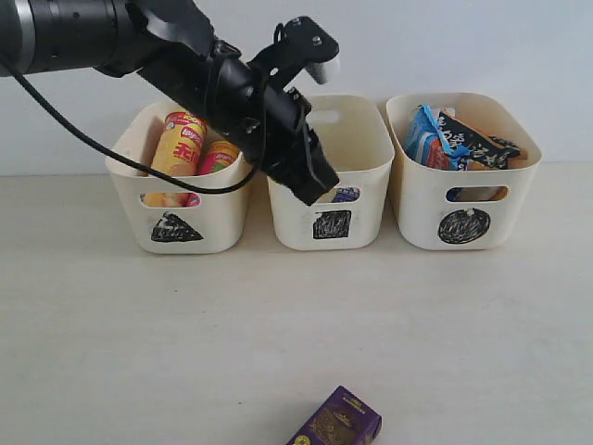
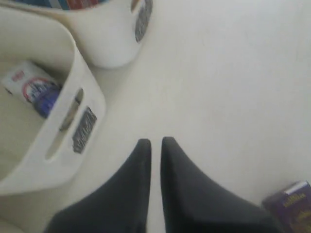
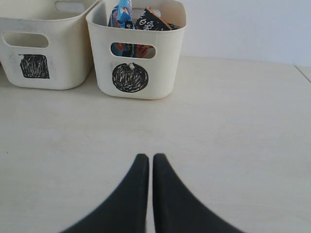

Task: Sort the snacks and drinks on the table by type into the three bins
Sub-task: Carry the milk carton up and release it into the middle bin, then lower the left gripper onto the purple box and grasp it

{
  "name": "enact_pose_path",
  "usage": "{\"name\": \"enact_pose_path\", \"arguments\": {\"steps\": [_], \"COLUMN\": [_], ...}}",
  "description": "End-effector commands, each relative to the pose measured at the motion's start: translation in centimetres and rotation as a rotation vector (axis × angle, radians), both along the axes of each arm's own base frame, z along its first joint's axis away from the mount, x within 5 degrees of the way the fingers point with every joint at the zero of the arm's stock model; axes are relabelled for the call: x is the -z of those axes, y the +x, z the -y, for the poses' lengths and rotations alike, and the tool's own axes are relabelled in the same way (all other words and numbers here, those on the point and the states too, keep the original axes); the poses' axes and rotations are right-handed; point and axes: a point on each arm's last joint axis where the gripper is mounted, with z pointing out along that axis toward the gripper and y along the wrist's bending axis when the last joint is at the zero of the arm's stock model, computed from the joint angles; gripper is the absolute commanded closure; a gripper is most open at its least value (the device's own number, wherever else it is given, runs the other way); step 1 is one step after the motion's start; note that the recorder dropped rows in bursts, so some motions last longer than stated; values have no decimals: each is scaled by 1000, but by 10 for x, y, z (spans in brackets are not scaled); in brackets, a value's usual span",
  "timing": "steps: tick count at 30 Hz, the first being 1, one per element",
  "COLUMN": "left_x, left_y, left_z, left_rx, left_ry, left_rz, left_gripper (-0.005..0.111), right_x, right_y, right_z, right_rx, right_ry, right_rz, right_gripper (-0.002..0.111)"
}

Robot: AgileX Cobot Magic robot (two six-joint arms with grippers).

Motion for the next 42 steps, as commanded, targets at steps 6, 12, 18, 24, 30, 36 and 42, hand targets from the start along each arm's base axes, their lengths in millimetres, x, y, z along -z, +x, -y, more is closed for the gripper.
{"name": "enact_pose_path", "arguments": {"steps": [6,12,18,24,30,36,42], "left_x": [7,36,85,120,137,161,178], "left_y": [-27,-59,-87,-87,-88,-88,-87], "left_z": [5,34,53,62,70,73,71], "left_rx": [-25,58,84,-47,-85,-109,-105], "left_ry": [146,311,463,596,595,608,653], "left_rz": [-199,-303,-500,-441,-424,-465,-476], "left_gripper": [103,70,-3,6,20,19,19], "right_x": [1,1,1,1,1,1,1], "right_y": [0,0,0,0,0,0,0], "right_z": [0,0,0,0,0,0,0], "right_rx": [3,3,3,3,3,3,3], "right_ry": [-1,-1,-1,-1,-1,-1,-1], "right_rz": [3,3,3,8,8,8,8], "right_gripper": [108,108,108,108,108,108,108]}}
